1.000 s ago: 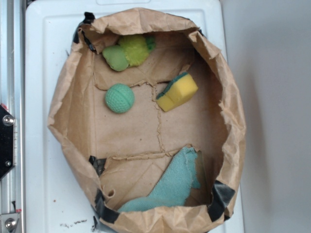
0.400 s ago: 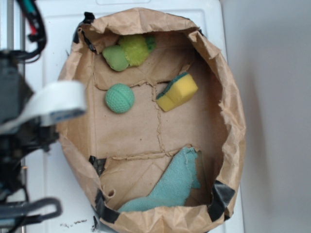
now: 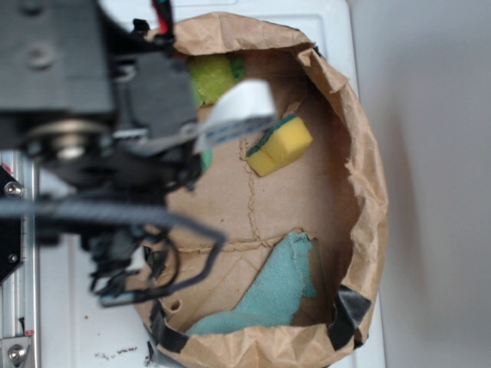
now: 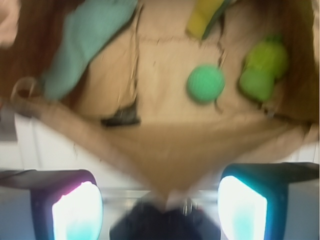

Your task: Grab the green sponge.

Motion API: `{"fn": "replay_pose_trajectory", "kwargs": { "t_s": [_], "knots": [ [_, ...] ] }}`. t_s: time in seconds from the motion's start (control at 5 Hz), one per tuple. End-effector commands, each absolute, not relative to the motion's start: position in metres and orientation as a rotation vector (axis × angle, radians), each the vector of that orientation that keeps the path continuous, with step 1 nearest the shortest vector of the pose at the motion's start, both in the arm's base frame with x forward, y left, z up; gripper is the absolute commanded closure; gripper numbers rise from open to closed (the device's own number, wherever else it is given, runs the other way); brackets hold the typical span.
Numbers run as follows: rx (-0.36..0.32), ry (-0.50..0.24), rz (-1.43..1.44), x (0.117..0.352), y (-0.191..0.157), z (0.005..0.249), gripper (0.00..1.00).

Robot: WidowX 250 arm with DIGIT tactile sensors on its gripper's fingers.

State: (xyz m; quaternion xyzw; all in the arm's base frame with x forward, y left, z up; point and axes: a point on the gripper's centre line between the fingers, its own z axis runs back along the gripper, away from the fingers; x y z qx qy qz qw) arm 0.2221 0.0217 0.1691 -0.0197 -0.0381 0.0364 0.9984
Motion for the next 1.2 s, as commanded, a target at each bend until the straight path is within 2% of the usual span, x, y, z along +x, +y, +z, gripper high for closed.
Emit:
{"fn": "replay_pose_trajectory", "kwargs": {
  "t_s": [0.0, 0.4, 1.0],
  "knots": [
    [-0.063, -0.115, 0.043, 0.269, 0.038, 0.159, 0.0],
    [-0.012, -0.053, 0.135, 0.304, 0.04, 0.14, 0.0],
    [-0.012, -0.053, 0.135, 0.304, 0.04, 0.14, 0.0]
  ]
}}
